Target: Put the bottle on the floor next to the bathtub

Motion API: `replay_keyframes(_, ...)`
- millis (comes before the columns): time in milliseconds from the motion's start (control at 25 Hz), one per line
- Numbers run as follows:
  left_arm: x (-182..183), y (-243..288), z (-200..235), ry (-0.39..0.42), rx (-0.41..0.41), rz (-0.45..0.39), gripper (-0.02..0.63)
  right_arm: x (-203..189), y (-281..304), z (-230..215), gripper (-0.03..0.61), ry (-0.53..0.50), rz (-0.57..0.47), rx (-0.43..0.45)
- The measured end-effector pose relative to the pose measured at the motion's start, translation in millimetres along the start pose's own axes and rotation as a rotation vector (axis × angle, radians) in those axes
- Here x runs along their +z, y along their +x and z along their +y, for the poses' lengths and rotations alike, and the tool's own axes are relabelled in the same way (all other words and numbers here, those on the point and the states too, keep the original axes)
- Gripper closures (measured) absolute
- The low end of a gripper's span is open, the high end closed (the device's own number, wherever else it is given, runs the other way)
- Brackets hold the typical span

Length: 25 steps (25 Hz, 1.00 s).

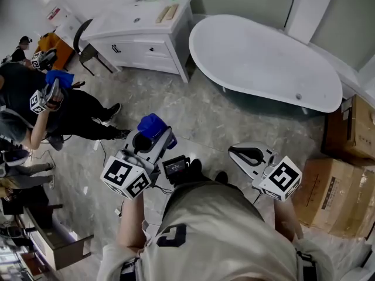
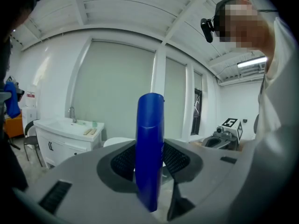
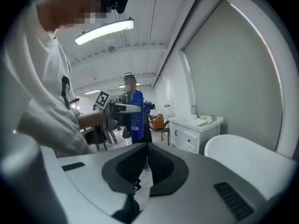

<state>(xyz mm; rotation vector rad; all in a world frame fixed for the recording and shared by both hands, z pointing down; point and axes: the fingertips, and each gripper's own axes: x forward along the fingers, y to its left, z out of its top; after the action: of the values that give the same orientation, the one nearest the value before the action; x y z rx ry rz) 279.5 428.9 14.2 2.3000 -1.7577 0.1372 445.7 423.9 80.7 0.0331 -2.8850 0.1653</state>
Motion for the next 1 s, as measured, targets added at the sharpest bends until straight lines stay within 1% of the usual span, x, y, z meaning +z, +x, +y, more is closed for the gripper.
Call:
replay_keyframes(80,1,-4,0,0.004,0.016,0.002,0.41,6,-4,2,0.551,0.0,-0.023,0.006)
replay_keyframes(160,3,-8,4,0.018,0.028,0.002,0.41,8,-5,4,0.549,-0.027,-0.013,-0.001)
replay_keyframes(240,5,-13,14,0.051,0.043,0.013,0.41,10,-5,3,0.551,-0.054,-0.001,-0.005)
replay_keyframes(320,2,-20,27,0.072,0.074,0.029,0.41,10,-3,1,0.549,-0.058,0.01,-0.005)
replay_keyframes(360,-2,-24,34,0.069,0.093,0.031,0.41,8,-2,1,0.549,-0.052,0.019,-0.003)
replay_keyframes(440,-9,-32,47,0.045,0.121,0.027,0.41,6,5,2,0.549,-0.041,0.041,0.004)
replay_keyframes(520,-15,-36,59,0.02,0.132,0.016,0.41,5,15,4,0.551,-0.042,0.064,0.013)
replay_keyframes(760,-26,-40,97,-0.05,0.124,-0.02,0.41,13,56,5,0.549,-0.047,0.112,0.038)
replay_keyframes(1000,-20,-44,169,-0.096,0.121,-0.053,0.41,37,124,-6,0.549,-0.041,0.134,0.025)
